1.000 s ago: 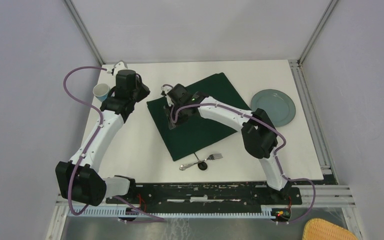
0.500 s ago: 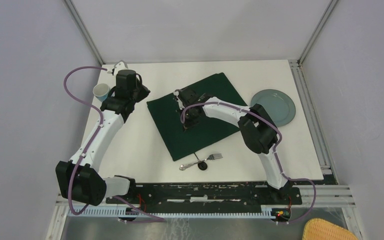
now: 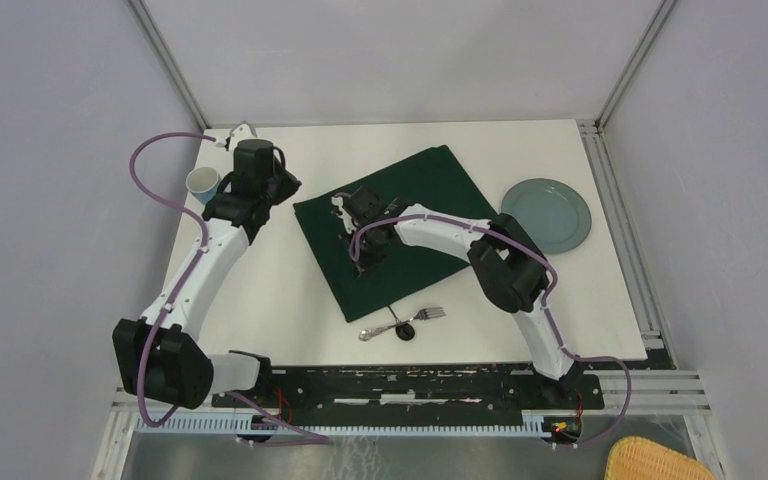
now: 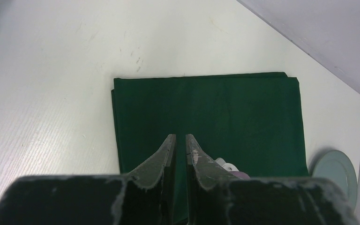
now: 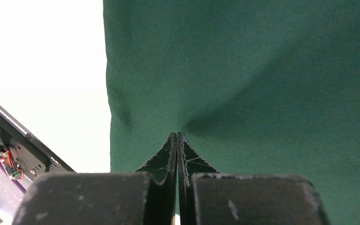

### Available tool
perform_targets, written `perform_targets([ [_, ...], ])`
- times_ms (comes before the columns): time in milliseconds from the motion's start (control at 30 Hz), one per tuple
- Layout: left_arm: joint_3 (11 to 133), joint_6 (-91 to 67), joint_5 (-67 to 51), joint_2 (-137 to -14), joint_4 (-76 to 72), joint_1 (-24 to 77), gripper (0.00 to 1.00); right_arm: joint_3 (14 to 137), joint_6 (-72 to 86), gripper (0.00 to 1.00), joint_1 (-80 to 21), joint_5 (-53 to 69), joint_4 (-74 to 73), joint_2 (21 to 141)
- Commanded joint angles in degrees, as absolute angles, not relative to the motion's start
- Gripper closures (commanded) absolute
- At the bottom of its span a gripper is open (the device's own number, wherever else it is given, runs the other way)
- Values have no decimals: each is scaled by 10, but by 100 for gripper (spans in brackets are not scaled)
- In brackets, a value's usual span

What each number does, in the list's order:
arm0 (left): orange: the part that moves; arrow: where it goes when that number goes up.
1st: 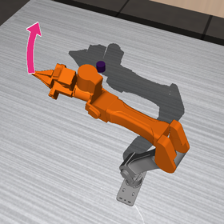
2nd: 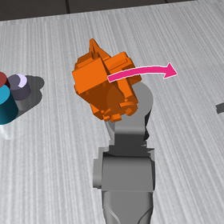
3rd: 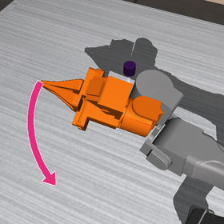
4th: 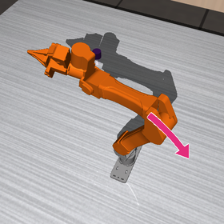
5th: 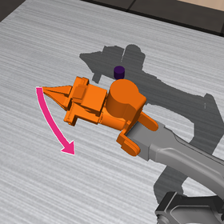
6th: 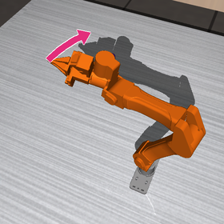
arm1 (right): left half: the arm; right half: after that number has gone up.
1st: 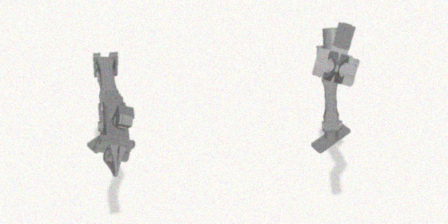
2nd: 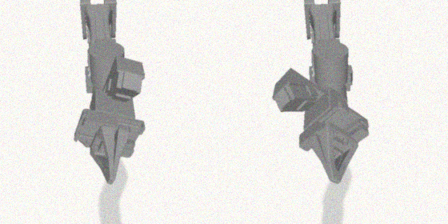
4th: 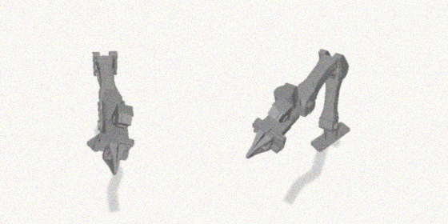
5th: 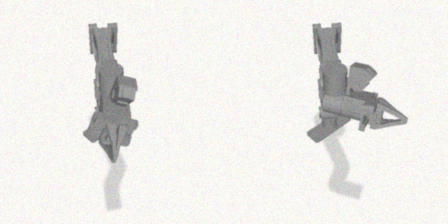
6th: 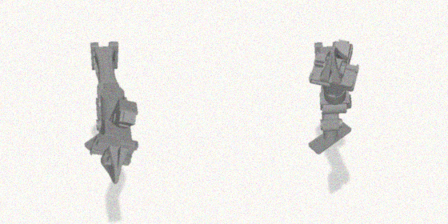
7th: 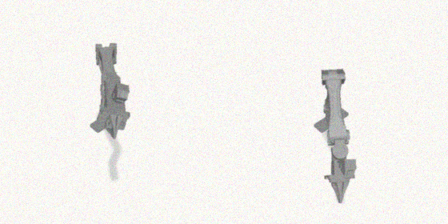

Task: Set the dinner table for one person
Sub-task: Adjust the napkin at the center of the board.

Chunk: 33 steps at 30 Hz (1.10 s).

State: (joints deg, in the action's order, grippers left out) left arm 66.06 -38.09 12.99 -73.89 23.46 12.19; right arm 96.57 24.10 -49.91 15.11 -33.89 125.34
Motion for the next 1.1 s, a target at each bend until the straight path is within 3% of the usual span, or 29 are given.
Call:
perform_targets([
  [0,681,-365,133,-740,207,119,80,961,250,100,-504,177,-319,1245],
  [267,684,-366,129,-735,212,119,80,1008,276,100,-505,184,-300,1320],
  [600,680,-358,138,-719,228,119,80,1165,301,100,-504,145,-317,1427],
  [1067,686,-351,137,-709,244,119,80,1230,326,100,-450,110,-319,1469],
])
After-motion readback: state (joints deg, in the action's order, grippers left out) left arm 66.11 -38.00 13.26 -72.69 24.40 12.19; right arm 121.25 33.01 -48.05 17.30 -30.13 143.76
